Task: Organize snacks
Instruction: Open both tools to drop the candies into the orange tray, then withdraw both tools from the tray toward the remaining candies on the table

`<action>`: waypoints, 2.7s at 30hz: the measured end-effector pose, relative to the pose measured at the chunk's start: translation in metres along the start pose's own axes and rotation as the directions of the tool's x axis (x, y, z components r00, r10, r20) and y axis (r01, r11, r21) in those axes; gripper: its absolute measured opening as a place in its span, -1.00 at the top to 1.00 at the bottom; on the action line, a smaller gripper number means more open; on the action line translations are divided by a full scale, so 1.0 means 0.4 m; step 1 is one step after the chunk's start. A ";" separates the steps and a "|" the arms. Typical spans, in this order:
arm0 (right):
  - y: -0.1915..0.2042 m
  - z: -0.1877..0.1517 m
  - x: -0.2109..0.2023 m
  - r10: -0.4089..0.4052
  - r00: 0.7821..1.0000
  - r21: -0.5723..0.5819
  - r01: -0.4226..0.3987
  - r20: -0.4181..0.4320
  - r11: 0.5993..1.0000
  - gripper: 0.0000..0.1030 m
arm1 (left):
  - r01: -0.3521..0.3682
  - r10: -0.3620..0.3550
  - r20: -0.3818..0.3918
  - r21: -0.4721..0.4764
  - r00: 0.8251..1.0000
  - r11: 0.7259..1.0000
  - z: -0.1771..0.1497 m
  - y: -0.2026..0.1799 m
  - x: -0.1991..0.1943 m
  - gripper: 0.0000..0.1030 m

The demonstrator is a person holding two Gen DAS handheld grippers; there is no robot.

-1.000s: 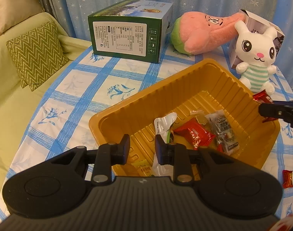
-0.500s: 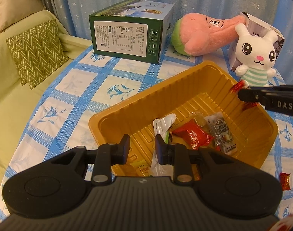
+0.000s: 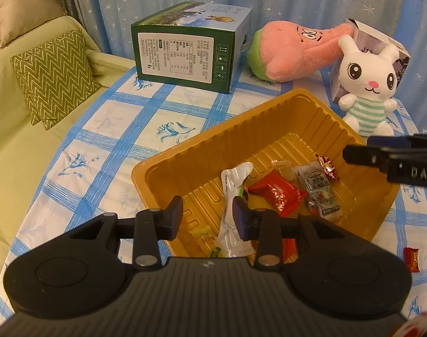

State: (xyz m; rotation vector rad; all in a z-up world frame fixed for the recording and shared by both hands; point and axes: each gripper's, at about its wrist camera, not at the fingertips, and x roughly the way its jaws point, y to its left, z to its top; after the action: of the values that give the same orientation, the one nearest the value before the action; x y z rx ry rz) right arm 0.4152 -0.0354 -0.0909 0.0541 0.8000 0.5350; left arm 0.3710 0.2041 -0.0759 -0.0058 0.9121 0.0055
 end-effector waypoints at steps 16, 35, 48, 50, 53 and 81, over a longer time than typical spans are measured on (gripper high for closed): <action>0.036 -0.082 -0.164 0.025 0.999 0.097 -0.027 0.027 0.995 -0.44 | 0.004 -0.004 0.063 0.004 0.998 1.000 -0.068 -0.032 -0.176 -0.51; 0.087 -0.273 -0.387 -0.039 0.999 0.100 0.040 -0.011 0.994 -0.45 | 0.002 0.000 0.055 -0.039 0.998 0.999 -0.252 -0.096 -0.370 -0.71; 0.068 -0.399 -0.503 -0.028 0.998 0.116 0.035 -0.064 0.993 -0.45 | 0.030 -0.030 0.005 -0.019 1.000 0.999 -0.386 -0.218 -0.418 -0.70; 0.061 -0.417 -0.519 -0.025 0.997 0.110 0.033 -0.071 0.993 -0.44 | 0.034 -0.034 0.001 -0.017 0.999 0.999 -0.403 -0.235 -0.426 -0.70; 0.052 -0.439 -0.537 -0.020 0.996 0.097 0.028 -0.088 0.995 -0.44 | 0.038 -0.038 -0.007 -0.015 0.999 0.999 -0.427 -0.258 -0.435 -0.69; -0.015 -0.572 -0.575 -0.062 0.981 0.069 0.076 -0.183 0.995 -0.44 | 0.024 -0.024 -0.052 0.002 0.998 1.000 -0.537 -0.360 -0.442 -0.51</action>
State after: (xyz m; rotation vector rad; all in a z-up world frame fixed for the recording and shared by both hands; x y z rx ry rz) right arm 0.1274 -0.1849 -0.0997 0.0477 0.9957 0.4478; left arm 0.0940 0.0583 -0.0671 -0.0147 0.9640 -0.0183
